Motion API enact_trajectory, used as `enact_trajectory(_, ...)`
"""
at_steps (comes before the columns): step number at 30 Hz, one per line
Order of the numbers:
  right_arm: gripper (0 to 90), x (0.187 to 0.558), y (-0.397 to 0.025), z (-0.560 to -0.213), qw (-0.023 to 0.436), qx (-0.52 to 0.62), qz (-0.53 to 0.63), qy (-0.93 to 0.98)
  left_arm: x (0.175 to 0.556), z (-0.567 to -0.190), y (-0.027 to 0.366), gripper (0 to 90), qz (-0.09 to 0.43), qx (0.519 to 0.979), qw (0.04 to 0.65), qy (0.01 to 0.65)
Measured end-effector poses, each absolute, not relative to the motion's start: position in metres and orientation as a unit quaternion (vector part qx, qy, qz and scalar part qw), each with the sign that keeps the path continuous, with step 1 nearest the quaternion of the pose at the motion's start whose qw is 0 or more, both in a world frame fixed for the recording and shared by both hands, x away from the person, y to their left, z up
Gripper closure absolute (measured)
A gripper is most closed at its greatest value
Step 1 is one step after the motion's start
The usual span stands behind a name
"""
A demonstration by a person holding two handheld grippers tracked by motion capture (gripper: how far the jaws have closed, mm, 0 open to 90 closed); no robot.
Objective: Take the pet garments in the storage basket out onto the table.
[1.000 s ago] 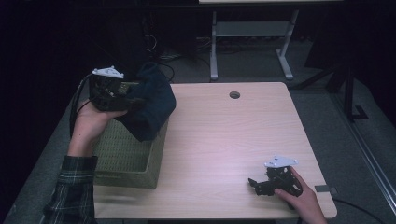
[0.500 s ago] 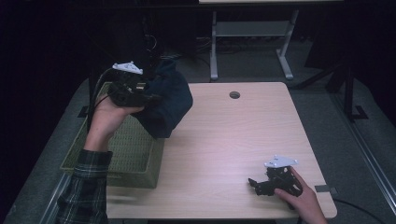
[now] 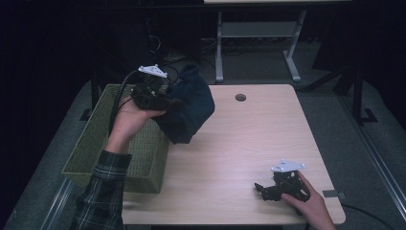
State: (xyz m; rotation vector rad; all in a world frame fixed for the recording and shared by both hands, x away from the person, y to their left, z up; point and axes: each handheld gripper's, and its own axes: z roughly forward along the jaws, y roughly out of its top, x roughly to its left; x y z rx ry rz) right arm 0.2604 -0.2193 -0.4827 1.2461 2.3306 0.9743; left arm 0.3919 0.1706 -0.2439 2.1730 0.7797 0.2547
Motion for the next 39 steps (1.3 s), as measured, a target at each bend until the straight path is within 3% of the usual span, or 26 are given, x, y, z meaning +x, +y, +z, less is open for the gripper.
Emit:
enact_trajectory(22,0.0,0.26,-0.219,-0.483,0.162,0.437,0.342,0.816,0.41,-0.293,0.095,69.5,0.059,0.875,0.382,0.291)
enact_trajectory(39,0.0,0.26,-0.219,-0.483,0.16,0.438,0.34,0.816,0.426,-0.367,0.032,69.1,0.02,0.89,0.341,0.301)
